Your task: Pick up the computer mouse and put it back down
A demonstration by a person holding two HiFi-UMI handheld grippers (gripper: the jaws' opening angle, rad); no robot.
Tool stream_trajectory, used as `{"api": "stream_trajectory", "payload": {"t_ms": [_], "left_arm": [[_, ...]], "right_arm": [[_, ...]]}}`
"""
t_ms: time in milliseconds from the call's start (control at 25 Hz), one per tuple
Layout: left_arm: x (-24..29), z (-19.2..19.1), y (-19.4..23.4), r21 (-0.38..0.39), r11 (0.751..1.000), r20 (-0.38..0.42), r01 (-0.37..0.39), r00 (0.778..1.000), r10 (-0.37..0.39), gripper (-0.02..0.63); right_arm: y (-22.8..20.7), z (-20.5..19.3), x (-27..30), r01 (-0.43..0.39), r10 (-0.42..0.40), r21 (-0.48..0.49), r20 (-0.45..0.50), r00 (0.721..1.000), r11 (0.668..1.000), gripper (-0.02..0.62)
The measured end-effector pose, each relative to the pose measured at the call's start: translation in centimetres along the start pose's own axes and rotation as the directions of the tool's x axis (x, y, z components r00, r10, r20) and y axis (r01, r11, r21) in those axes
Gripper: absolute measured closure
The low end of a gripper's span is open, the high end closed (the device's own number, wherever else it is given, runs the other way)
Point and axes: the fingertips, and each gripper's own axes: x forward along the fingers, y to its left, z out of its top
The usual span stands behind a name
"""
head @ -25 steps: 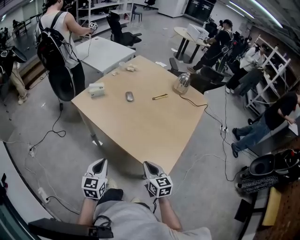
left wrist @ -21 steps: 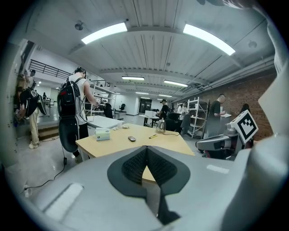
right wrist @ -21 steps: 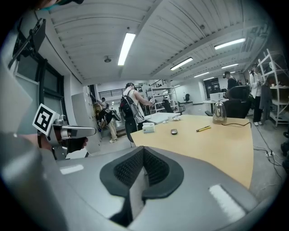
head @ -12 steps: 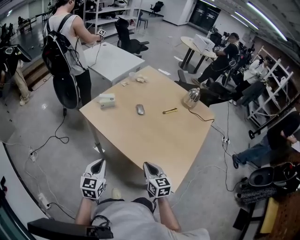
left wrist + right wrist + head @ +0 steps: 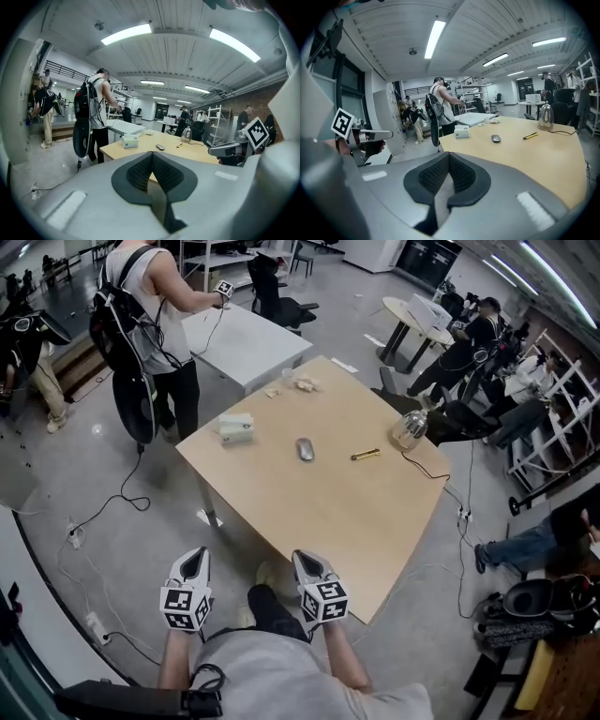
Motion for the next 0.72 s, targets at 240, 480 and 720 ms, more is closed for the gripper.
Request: {"api": "stream_trajectory", "payload": {"t_ms": [240, 480, 720], "left_arm": [[1.0, 0.2, 2.6, -0.027, 0.999, 0.000, -0.047, 0.999, 0.047, 0.586], [4.5, 0.5, 4.5, -0.020, 0.998, -0.027, -0.063, 0.998, 0.062, 0.586], [10.2, 2.4, 5.5, 0.007, 0.999, -0.041, -0.032, 0.999, 0.032, 0.586]], "right_arm": [[0.6, 1.5, 3.7, -0.054, 0.054, -0.021, -0.011, 0.998, 0.998, 0.589], [-1.3, 2.2, 7.9, -0.065, 0.065, -0.006, -0.026, 0.998, 0.998, 0.589], [-4.5, 4.5, 12.3, -0.051, 0.051, 0.005, -0.014, 0.999, 0.999, 0.589]]}}
